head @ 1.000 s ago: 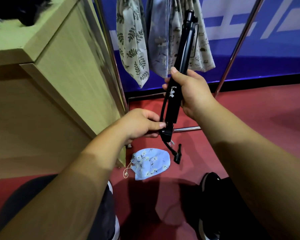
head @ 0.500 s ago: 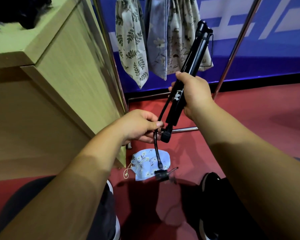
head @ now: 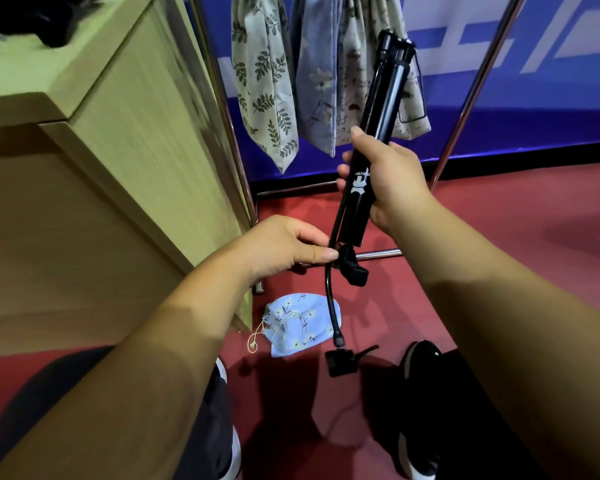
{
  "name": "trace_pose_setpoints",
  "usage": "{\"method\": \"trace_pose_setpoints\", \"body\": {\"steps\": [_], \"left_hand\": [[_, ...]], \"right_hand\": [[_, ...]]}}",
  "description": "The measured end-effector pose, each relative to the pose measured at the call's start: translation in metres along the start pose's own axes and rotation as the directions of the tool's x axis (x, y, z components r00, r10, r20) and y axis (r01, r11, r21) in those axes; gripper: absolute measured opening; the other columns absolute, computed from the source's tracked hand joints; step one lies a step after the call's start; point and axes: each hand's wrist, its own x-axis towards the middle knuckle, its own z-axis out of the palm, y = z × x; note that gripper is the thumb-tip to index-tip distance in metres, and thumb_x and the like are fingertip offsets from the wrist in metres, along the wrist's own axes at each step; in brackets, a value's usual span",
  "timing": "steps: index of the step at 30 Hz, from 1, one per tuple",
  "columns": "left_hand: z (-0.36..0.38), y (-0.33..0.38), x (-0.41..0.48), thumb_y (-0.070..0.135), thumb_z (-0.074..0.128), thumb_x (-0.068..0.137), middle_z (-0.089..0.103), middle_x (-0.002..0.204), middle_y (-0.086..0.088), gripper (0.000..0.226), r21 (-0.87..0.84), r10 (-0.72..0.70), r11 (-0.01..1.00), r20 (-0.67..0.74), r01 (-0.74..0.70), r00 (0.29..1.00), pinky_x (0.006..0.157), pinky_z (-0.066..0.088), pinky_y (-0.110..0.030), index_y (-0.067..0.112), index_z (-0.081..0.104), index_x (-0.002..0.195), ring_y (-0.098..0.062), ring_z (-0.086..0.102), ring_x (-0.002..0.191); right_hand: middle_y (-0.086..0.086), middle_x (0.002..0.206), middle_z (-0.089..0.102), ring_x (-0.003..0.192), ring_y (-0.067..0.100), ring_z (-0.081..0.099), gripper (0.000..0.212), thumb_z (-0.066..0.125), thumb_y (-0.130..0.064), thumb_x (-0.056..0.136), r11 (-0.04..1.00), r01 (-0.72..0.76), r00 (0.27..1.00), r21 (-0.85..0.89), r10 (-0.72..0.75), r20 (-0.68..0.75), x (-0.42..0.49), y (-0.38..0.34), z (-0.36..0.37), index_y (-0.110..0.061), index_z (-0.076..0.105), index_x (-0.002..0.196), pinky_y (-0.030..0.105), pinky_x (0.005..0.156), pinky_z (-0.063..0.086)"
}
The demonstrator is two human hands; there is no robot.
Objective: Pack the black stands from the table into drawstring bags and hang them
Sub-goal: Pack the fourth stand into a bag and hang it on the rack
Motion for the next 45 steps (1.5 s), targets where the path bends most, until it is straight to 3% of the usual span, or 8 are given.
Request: {"method": "trace_pose_setpoints", "body": {"steps": [7,15,18,26,31,35,39,45], "left_hand": [[-0.002,-0.011,0.001,0.038,0.067,0.102,0.068,0.142,0.011,0.04,0.114,0.093,0.983,0.347,-0.141,0.933,0.126,0.034,-0.042,0.028,0.065,0.141,-0.009,0.056,0.14],[0.009,-0.007,0.003,0.036,0.072,0.092,0.067,0.111,-0.003,0.027,-0.063,0.145,0.989,0.261,-0.133,0.954,0.102,0.045,-0.05,0.027,0.072,0.117,-0.019,0.053,0.103],[0.01,-0.008,0.007,0.049,0.076,0.081,0.068,0.104,0.001,0.038,0.002,0.113,0.993,0.193,-0.116,0.975,0.099,0.047,-0.044,0.027,0.073,0.112,-0.016,0.056,0.099],[-0.004,-0.02,0.024,0.038,0.083,0.087,0.069,0.104,-0.004,0.033,0.682,0.067,0.725,-0.213,0.099,0.975,0.09,0.054,-0.038,0.017,0.066,0.106,-0.027,0.062,0.105],[-0.003,-0.022,0.019,0.027,0.077,0.087,0.059,0.109,-0.002,0.026,0.863,0.158,0.486,-0.239,0.136,0.958,0.096,0.053,-0.046,0.017,0.061,0.106,-0.029,0.048,0.116],[0.006,-0.026,0.02,0.026,0.074,0.087,0.059,0.116,0.001,0.028,0.91,0.135,0.409,-0.135,0.069,0.982,0.097,0.053,-0.047,0.02,0.06,0.111,-0.027,0.047,0.118],[0.013,-0.031,0.023,0.033,0.074,0.089,0.055,0.107,0.006,0.025,0.906,0.079,0.423,-0.053,0.014,0.995,0.098,0.05,-0.044,0.029,0.05,0.095,-0.023,0.048,0.116],[0.03,-0.071,0.035,0.042,0.084,0.083,0.053,0.119,0.004,0.046,0.869,0.004,0.494,-0.044,0.036,0.999,0.1,0.049,-0.041,0.033,0.061,0.122,-0.025,0.048,0.119]], "right_hand": [[0.003,0.078,0.066,0.061,0.017,0.061,0.036,0.077,-0.033,0.098,0.995,-0.063,0.991,0.073,0.054,0.126,-0.001,0.0,-0.003,-0.007,0.062,0.115,0.032,0.06,0.056],[0.003,0.08,0.067,0.067,0.017,0.067,0.04,0.075,-0.042,0.099,0.997,-0.019,0.997,0.08,0.012,0.079,0.005,-0.001,-0.006,-0.008,0.063,0.116,0.035,0.065,0.055],[0.002,0.082,0.074,0.076,0.019,0.074,0.046,0.069,-0.055,0.097,0.98,0.055,0.998,-0.193,-0.059,-0.017,0.009,0.001,-0.007,-0.01,0.069,0.109,0.04,0.075,0.059],[0.011,0.084,0.072,0.088,0.036,0.069,0.038,0.056,-0.045,0.094,0.267,0.072,0.996,-0.961,-0.078,0.053,0.002,0.015,-0.017,-0.013,0.069,0.079,0.034,0.077,0.052],[0.007,0.073,0.071,0.078,0.031,0.07,0.04,0.05,-0.044,0.083,0.15,0.169,0.977,-0.974,-0.155,0.146,-0.006,0.009,-0.02,-0.012,0.072,0.075,0.036,0.078,0.058],[0.005,0.124,0.067,0.118,0.033,0.057,0.051,0.056,-0.048,0.082,-0.117,0.508,0.858,-0.853,-0.016,0.513,-0.013,0.025,-0.025,-0.028,0.071,0.126,0.038,0.103,0.044],[0.007,0.136,0.059,0.127,0.037,0.051,0.066,0.065,-0.049,0.085,-0.42,0.495,0.868,-0.761,0.28,0.41,-0.017,0.064,-0.044,-0.023,0.052,0.144,0.046,0.11,0.036],[0.004,0.127,0.065,0.122,0.034,0.058,0.035,0.057,-0.027,0.092,-0.465,0.422,0.893,-0.778,0.361,0.269,-0.013,0.105,-0.061,-0.027,0.061,0.127,0.049,0.104,0.039]]}}
